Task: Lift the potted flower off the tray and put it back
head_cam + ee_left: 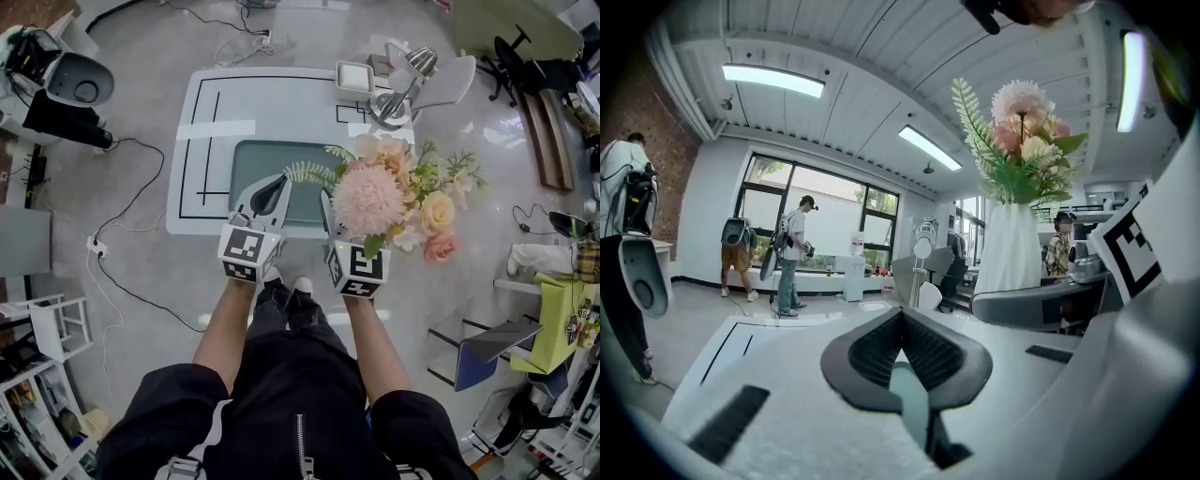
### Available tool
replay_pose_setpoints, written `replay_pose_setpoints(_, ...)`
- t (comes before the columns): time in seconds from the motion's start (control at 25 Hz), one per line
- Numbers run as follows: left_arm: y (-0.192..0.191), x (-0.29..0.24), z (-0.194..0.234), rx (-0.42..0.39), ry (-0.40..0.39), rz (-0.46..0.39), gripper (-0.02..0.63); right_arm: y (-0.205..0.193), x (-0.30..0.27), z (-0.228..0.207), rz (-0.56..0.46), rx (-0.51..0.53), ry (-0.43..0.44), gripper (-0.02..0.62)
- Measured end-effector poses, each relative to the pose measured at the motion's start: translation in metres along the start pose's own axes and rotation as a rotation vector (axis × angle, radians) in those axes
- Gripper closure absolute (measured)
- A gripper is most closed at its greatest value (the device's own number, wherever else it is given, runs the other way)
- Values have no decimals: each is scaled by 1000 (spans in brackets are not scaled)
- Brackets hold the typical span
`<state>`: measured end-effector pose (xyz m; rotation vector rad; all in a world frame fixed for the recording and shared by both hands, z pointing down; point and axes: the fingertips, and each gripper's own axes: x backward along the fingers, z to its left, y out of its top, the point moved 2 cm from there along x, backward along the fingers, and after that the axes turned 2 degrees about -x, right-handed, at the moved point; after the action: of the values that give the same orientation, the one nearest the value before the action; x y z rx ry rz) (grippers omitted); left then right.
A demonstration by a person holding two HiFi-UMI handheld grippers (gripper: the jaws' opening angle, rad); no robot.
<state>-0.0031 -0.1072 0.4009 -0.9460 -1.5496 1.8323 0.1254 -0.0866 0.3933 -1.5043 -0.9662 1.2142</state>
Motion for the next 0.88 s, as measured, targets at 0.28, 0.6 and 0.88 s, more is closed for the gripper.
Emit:
replay_pose_setpoints(0.28, -8, 7, 7, 15, 31, 17, 601, -3, -4, 2, 1, -2, 16, 215)
replay_pose_setpoints(0.6, -11, 11, 10, 30, 42, 21, 601, -5, -6, 1, 5, 0, 19, 215)
replay_pose_setpoints(0.88, -11, 13, 11, 40, 50, 19, 601, -9, -12, -2, 7, 8, 22, 215)
